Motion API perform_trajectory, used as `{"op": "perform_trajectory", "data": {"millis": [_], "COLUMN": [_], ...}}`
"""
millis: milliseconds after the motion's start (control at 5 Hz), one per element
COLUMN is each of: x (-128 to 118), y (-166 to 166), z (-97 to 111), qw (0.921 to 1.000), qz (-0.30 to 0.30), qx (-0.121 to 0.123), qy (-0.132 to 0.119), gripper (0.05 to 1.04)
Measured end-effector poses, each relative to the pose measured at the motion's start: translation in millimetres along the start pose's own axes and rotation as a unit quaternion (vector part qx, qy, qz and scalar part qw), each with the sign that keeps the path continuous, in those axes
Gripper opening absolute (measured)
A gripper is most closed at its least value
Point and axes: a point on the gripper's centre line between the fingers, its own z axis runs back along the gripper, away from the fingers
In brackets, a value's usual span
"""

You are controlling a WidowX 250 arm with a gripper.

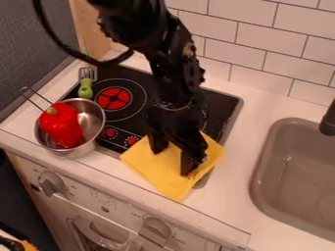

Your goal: Move the yellow cloth to the upper right side of the burner

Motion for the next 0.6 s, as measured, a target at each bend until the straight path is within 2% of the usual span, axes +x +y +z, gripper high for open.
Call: {"op": "perform_trajectory", "data": {"millis": [200, 600], "x": [9, 56], "y": [4, 45], "z": [-2, -7], "qw": [1.0, 0.9969], "qz": [0.002, 0.078], "qx": [0.01, 0.0], "qy": [-0.002, -0.002], "gripper": [1.001, 1.001]}}
